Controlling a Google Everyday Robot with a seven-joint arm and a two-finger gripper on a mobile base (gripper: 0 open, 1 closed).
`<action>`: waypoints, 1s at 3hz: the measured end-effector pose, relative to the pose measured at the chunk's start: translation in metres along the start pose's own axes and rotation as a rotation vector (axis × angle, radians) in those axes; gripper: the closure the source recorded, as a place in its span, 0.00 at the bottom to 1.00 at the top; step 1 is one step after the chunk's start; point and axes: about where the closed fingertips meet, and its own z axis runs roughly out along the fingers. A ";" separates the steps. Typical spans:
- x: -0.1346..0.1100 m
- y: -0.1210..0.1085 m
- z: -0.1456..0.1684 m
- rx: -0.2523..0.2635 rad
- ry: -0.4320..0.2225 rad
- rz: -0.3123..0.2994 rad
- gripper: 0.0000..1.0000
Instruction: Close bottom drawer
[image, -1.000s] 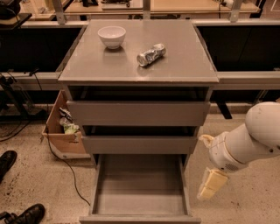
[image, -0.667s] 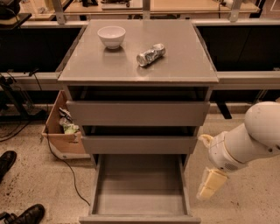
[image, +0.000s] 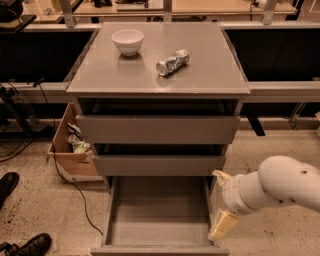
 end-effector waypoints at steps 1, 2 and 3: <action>0.015 -0.008 0.069 0.006 -0.048 -0.033 0.00; 0.024 -0.016 0.138 -0.010 -0.091 -0.069 0.00; 0.032 -0.016 0.202 -0.061 -0.093 -0.097 0.00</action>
Offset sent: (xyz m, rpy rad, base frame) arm 0.0751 0.0593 -0.2204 0.1261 -0.0398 0.1396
